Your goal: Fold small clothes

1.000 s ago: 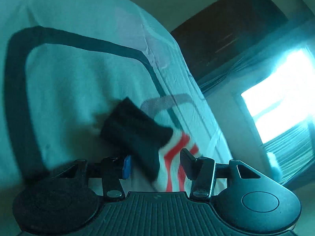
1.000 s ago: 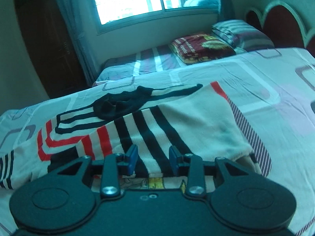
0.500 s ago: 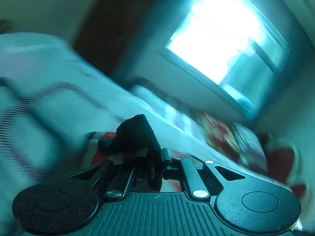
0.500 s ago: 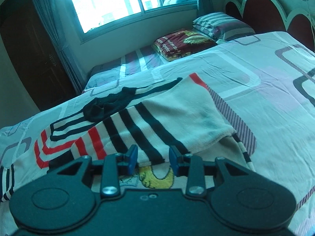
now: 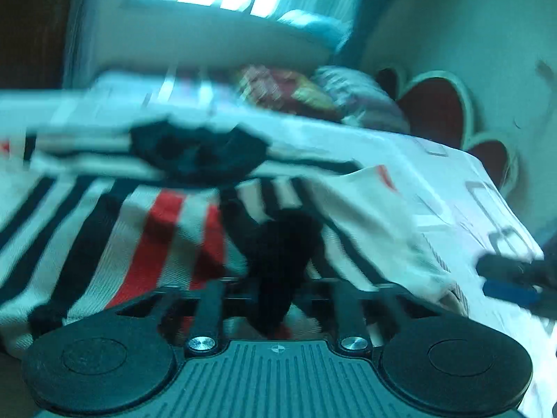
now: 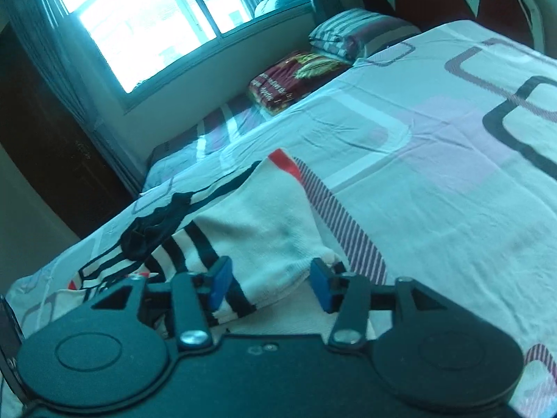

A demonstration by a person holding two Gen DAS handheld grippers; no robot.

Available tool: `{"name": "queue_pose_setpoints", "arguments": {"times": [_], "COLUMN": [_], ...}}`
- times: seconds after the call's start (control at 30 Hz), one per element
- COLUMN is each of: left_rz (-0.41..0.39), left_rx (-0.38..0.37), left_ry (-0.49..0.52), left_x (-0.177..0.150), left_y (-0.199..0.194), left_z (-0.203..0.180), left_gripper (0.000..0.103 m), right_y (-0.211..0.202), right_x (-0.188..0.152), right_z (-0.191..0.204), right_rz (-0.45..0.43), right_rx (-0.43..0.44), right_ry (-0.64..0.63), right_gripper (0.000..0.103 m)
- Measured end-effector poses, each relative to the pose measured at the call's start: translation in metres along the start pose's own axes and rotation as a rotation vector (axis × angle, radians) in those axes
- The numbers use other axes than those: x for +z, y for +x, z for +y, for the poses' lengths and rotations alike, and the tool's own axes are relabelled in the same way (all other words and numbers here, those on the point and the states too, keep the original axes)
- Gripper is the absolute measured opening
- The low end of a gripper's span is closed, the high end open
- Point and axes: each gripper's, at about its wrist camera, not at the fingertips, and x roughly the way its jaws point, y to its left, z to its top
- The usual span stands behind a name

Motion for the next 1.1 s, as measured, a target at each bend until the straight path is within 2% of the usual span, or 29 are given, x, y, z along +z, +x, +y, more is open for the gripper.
{"name": "queue_pose_setpoints", "arguments": {"times": [0.03,0.1,0.2,0.3,0.37,0.47,0.6,0.63,0.67,0.73,0.8,0.83,0.97,1.07,1.1], "left_rz": [-0.037,-0.085,-0.13,-0.13,-0.071,-0.046,-0.028,-0.04,-0.044,-0.037,-0.029,-0.026,-0.02,-0.015,-0.014], "left_rx": [-0.001,0.045,0.174,0.339,0.393,0.386,0.363,0.355,0.348,0.349,0.36,0.365,0.349,0.344,0.343], "left_ry": [0.024,0.054,0.028,0.011,-0.006,-0.032,-0.043,-0.053,-0.057,-0.038,0.009,0.024,-0.013,-0.008,-0.006], "left_x": [-0.002,-0.006,-0.014,-0.032,-0.046,-0.055,-0.055,-0.057,-0.056,-0.057,-0.059,-0.053,-0.048,-0.048,-0.048], "left_y": [-0.019,-0.051,-0.105,-0.144,-0.154,-0.158,-0.147,-0.149,-0.149,-0.144,-0.138,-0.122,-0.12,-0.119,-0.118], "left_z": [-0.007,0.003,0.051,0.109,0.146,0.176,0.195,0.194,0.196,0.197,0.188,0.18,0.182,0.182,0.182], "left_gripper": [0.051,0.051,0.051,0.051,0.051,0.051,0.051,0.051,0.051,0.051,0.051,0.051,0.051,0.048,0.048], "right_y": [0.001,0.007,0.024,0.042,0.053,0.065,0.07,0.071,0.073,0.079,0.082,0.078,0.048,0.032,0.038], "right_x": [-0.001,-0.004,-0.012,-0.02,-0.027,-0.032,-0.033,-0.032,-0.031,-0.03,-0.027,-0.025,-0.007,-0.002,-0.003], "right_z": [0.002,0.01,0.032,0.055,0.066,0.071,0.067,0.069,0.07,0.073,0.075,0.077,0.08,0.072,0.066], "right_rz": [0.002,0.024,0.068,0.115,0.146,0.156,0.152,0.149,0.148,0.154,0.145,0.124,0.001,-0.059,-0.037], "right_rx": [0.028,0.104,0.175,0.203,0.172,0.103,0.094,0.1,0.116,0.1,0.09,0.092,0.133,0.092,0.075], "right_ry": [0.0,0.003,-0.009,-0.037,-0.062,-0.059,-0.007,-0.014,-0.018,-0.033,-0.05,-0.063,-0.093,-0.135,-0.131], "right_gripper": [0.057,0.055,0.055,0.055,0.055,0.053,0.052,0.047,0.033,0.023,0.008,0.008,0.006,0.006,0.006]}}
